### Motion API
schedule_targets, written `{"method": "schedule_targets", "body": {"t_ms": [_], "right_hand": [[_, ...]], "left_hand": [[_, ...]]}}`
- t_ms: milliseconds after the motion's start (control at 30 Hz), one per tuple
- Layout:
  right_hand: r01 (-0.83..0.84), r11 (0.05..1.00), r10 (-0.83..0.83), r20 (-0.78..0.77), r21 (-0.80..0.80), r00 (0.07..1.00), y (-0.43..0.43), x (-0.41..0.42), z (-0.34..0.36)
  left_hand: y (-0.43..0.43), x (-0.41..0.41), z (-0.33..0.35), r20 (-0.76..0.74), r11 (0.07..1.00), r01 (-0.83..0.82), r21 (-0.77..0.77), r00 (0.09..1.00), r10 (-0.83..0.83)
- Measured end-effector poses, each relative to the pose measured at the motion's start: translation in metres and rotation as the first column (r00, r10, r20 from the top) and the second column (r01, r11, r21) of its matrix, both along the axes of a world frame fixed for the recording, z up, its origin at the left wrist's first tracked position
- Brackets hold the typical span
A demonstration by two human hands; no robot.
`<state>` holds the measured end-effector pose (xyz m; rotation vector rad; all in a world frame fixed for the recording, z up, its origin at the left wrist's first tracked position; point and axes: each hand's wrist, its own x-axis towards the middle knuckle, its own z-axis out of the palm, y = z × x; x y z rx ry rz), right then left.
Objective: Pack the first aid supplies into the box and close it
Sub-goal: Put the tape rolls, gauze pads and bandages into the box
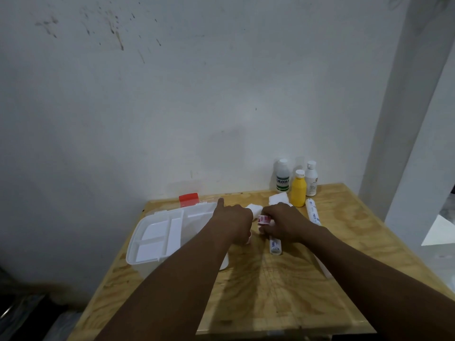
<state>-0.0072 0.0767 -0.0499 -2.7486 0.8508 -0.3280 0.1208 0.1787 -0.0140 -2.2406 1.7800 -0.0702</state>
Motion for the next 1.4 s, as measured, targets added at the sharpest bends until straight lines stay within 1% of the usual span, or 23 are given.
{"method": "schedule_targets", "body": {"t_ms": [67,100,233,300,667,867,1100,1267,1400], "right_hand": [[-0.004,0.998,0.005,0.010,-0.065,1.000,0.002,-0.001,0.003],[-0.008,0.998,0.009,0.017,-0.064,1.000,0.003,-0.001,0.005],[-0.056,0.994,0.056,0.001,0.093,0.998,0.005,-0.003,0.011],[-0.057,0.991,0.059,-0.012,0.124,0.998,0.005,-0.005,0.012],[-0.060,0.994,0.062,-0.017,0.086,0.998,0.007,-0.008,0.017],[-0.017,0.984,0.023,-0.034,0.175,0.999,0.013,-0.007,0.010],[-0.005,0.984,0.004,0.002,0.177,1.000,0.013,-0.001,0.009],[-0.022,0.978,0.027,-0.024,0.207,0.999,0.009,-0.003,0.013],[-0.022,0.977,0.022,0.001,0.211,1.000,0.005,-0.005,0.019]], "left_hand": [[0.001,-0.001,0.003,-0.004,1.000,0.000,0.004,1.000,0.000],[0.001,-0.001,0.005,-0.007,1.000,-0.002,0.004,1.000,0.002],[0.003,-0.001,0.009,-0.024,1.000,-0.020,0.005,1.000,0.020],[0.004,-0.002,0.009,-0.030,1.000,-0.026,0.014,0.999,0.026],[0.006,-0.001,0.006,-0.031,0.999,-0.009,0.035,0.999,0.010],[0.008,-0.004,0.008,-0.003,0.999,0.005,0.048,1.000,-0.005],[0.007,-0.003,0.005,0.010,0.999,0.002,0.053,1.000,-0.003],[0.006,-0.001,0.006,-0.009,0.999,-0.001,0.051,1.000,0.002],[0.006,0.000,0.011,-0.045,1.000,-0.003,0.004,0.999,0.003]]}}
